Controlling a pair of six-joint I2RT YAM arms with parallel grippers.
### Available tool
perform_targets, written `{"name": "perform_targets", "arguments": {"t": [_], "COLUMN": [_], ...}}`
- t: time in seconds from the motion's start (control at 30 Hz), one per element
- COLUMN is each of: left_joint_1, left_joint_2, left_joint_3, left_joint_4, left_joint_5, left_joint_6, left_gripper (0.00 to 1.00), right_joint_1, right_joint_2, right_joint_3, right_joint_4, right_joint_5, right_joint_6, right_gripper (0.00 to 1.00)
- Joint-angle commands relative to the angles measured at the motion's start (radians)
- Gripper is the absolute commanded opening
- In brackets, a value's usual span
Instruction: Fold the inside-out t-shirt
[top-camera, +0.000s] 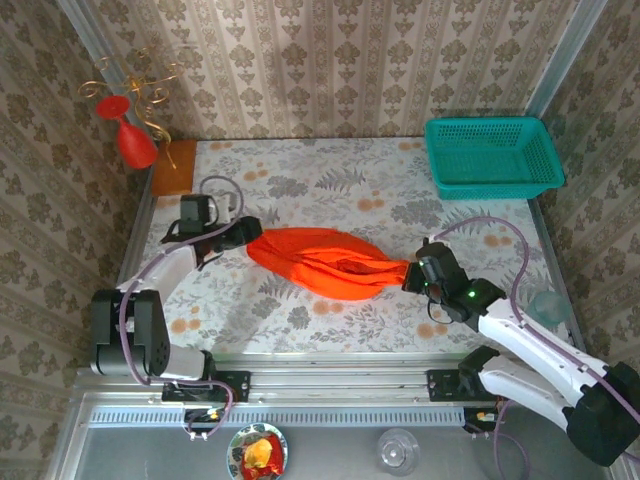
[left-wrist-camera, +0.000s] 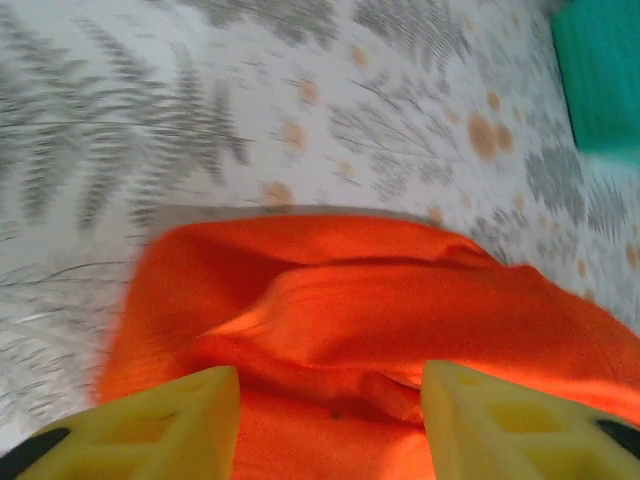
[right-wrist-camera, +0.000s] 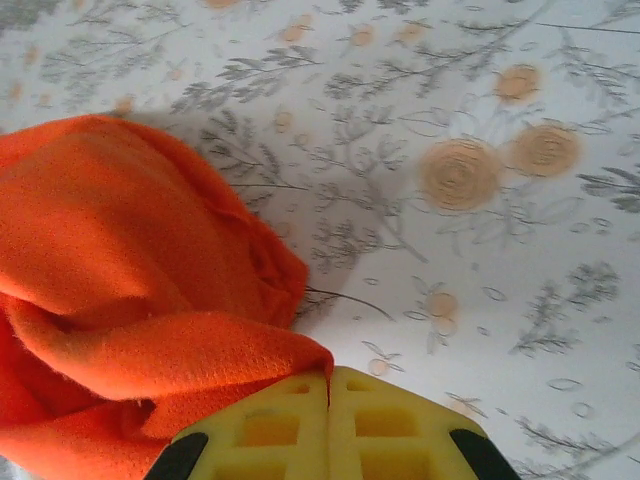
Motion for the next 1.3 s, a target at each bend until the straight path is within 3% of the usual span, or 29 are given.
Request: {"name": "perform_targets", "arguments": {"t": [0.0,0.2,0.43,0.73,0.8,0.9,1.07,1.17,1.27], "left_joint_1": [-0.092,-0.283,-0.464,-0.516,-0.529,-0.539,-0.522,-0.457,-0.355], "left_joint_2": [-0.007,0.057,0.267,0.519,0.558,0.602,0.585,0.543,0.506], "left_joint_3": [0.114,0.290,0.534,0.747,0.778,0.828,0.864,0.870,0.897], "left_joint_4": [-0.154,-0.224,-0.428,-0.644,-0.670,-0.666,-0.593,-0.518,-0.478], "left_joint_5": [-0.045,0.048,0.143,0.084,0.017,-0.058,-0.093,-0.101,-0.093], "left_joint_6": [0.159,0.360,0.640,0.800,0.819,0.799,0.735,0.643,0.526], "left_gripper": [0.58,0.64,0.63,0.63,0.62,0.47,0.12,0.01,0.00], "right_joint_1": [-0.003,-0.003,-0.003,-0.003,-0.003,-0.002,0.005,0.006,0.006], "right_joint_2": [-0.007,0.042,0.095,0.079,0.069,0.051,0.026,-0.013,-0.074], "right_joint_3": [0.030,0.090,0.139,0.155,0.150,0.141,0.149,0.163,0.186], "right_joint_4": [0.151,0.277,0.329,0.332,0.338,0.345,0.316,0.288,0.252], "right_joint_5": [-0.053,-0.156,-0.316,-0.368,-0.369,-0.368,-0.374,-0.330,-0.285], "right_joint_6": [-0.080,-0.306,-0.587,-0.547,-0.536,-0.523,-0.522,-0.500,-0.496], "right_gripper": [0.00,0.00,0.00,0.00,0.00,0.00,0.00,0.00,0.00]}}
